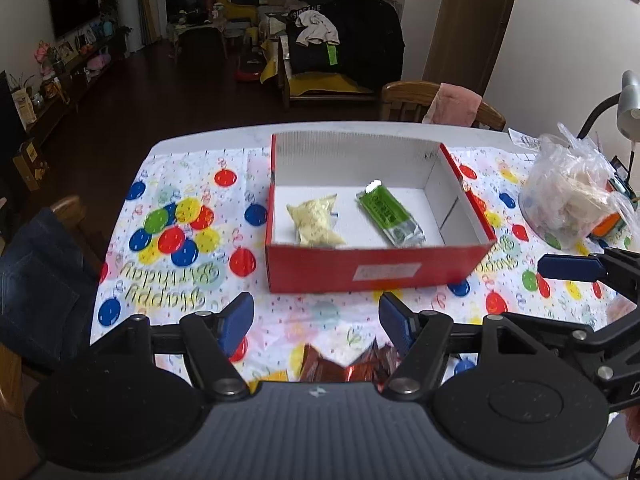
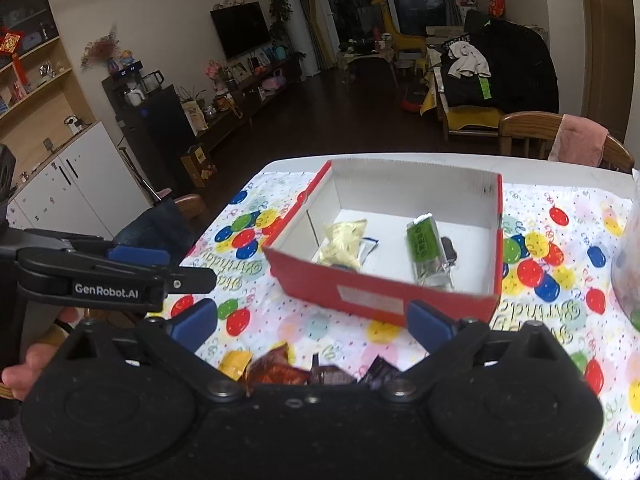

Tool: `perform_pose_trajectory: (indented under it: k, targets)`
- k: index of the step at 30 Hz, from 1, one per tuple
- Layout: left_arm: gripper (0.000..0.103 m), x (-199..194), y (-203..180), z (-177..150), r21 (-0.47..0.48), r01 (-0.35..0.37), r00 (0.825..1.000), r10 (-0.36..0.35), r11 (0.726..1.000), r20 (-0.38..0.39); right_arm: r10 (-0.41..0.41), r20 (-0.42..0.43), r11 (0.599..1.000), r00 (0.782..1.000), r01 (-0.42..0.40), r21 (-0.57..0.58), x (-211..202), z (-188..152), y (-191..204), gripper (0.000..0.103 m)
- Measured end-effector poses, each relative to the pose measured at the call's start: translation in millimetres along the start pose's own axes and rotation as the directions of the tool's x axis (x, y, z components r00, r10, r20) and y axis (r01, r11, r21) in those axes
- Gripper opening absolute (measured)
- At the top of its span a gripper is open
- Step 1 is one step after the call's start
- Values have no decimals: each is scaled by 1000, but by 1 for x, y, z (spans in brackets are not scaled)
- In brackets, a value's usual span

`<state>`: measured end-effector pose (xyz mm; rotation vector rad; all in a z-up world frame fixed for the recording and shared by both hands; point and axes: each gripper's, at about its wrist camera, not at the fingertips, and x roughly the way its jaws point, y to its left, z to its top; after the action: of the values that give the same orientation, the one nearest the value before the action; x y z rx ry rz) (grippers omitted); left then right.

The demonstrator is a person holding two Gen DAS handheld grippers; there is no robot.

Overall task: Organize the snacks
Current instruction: 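Lift both tools out of the box back toward the remaining snacks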

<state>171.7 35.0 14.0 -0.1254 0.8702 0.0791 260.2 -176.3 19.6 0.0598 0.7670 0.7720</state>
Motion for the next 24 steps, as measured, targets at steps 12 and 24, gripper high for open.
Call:
perform_pose_trajectory:
  k: [12, 24]
  targets:
    - [81, -10, 13, -52, -44, 36, 999, -35, 998, 12, -27, -47, 999, 999, 29, 35, 1, -60, 4, 103]
    - [81, 1, 21, -115, -28, -11, 998, 9, 1000, -60, -78, -145, 996, 986, 69, -65, 14, -115, 21, 103]
